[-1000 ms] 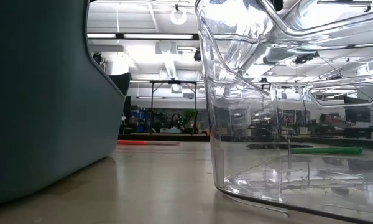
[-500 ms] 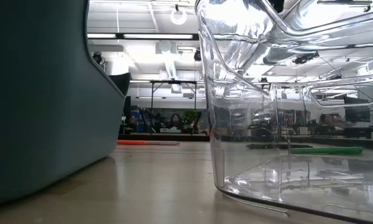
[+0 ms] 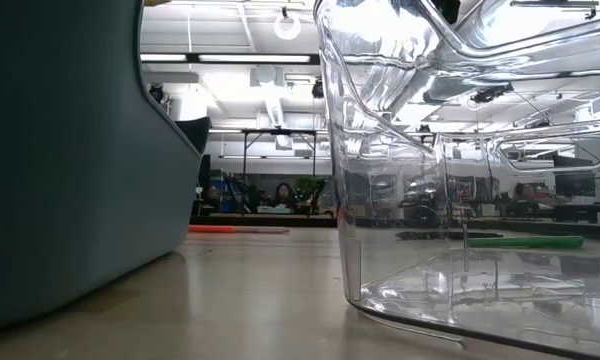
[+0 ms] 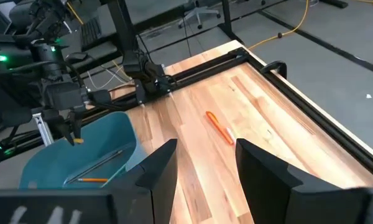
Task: Sort pens & pencils
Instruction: Put the yellow pencil into the blue bin, then put the black pen into the transparent bin
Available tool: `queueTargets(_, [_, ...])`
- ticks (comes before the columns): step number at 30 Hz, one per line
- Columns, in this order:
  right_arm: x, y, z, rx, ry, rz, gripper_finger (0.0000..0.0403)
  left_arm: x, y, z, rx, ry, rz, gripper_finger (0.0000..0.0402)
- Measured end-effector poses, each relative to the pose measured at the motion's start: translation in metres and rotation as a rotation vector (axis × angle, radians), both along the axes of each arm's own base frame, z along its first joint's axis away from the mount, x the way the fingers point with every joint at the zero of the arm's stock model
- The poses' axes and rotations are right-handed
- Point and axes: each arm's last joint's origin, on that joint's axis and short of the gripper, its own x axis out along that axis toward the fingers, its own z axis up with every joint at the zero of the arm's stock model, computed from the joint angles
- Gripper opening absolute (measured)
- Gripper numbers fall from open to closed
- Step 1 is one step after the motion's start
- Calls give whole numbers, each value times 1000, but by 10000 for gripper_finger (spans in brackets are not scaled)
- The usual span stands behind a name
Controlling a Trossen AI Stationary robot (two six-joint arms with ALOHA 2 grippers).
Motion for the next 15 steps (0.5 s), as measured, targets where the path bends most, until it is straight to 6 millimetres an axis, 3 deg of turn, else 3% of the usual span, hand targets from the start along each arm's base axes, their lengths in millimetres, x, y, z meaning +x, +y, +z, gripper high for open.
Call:
queueTargets(6, [-1,1,-2,13,16,23,154,2,-1,1,22,-29,-42,42])
queueTargets(15, [-3,2,-6,30,66,21,154,1,0,1,45,-19,-63,142])
